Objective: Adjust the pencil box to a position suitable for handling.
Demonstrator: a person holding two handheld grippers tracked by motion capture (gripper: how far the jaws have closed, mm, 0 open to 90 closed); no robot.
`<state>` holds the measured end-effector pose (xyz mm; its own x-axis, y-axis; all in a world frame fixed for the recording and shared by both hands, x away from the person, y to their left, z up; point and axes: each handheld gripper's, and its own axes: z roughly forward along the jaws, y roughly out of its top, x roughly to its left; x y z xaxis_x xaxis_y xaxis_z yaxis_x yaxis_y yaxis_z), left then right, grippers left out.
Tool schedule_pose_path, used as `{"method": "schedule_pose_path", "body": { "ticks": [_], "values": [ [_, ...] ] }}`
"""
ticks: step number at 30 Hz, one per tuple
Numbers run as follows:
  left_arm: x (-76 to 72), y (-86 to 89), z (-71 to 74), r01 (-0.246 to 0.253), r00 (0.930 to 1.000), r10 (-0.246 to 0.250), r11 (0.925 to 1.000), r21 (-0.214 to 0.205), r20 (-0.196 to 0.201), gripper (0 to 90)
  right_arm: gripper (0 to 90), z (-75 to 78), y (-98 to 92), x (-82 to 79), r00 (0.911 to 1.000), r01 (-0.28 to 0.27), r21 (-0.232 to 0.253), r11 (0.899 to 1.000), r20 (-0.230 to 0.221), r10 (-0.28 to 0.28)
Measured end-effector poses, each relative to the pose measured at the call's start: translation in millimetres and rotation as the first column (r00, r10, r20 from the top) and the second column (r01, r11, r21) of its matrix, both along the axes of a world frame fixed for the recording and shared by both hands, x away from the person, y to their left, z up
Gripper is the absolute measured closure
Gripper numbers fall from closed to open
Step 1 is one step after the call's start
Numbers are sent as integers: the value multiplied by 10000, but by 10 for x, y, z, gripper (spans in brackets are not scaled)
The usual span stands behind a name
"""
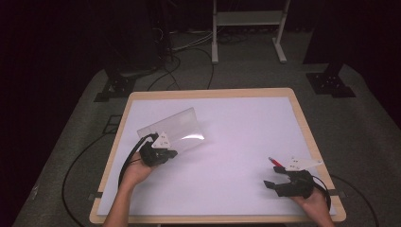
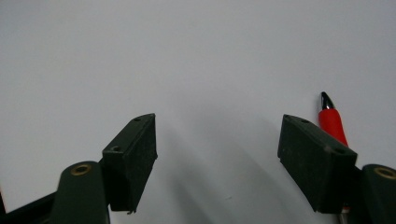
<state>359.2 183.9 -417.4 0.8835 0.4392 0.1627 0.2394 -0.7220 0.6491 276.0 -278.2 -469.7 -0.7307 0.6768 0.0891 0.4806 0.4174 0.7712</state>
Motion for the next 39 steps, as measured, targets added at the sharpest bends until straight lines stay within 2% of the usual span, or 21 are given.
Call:
{"method": "schedule_pose_path", "body": {
  "ticks": [14,27,34,39],
  "values": [
    [-15,-291,118,817,9965,-817,9967,10,188,893,272,14,-22,-16,10000,40,3,10000,70,-40],
    [-7,-537,108,1363,9906,-1361,9906,-150,145,893,272,19,-42,-23,9999,91,13,10000,98,-91],
    [-28,-697,72,1794,9838,-1794,9837,-92,31,893,272,22,-56,-22,9998,117,25,9999,136,-117],
    [-55,-820,46,2180,9759,-2180,9759,-14,-101,892,272,33,-61,-22,9998,135,20,9999,129,-135]
  ]
}}
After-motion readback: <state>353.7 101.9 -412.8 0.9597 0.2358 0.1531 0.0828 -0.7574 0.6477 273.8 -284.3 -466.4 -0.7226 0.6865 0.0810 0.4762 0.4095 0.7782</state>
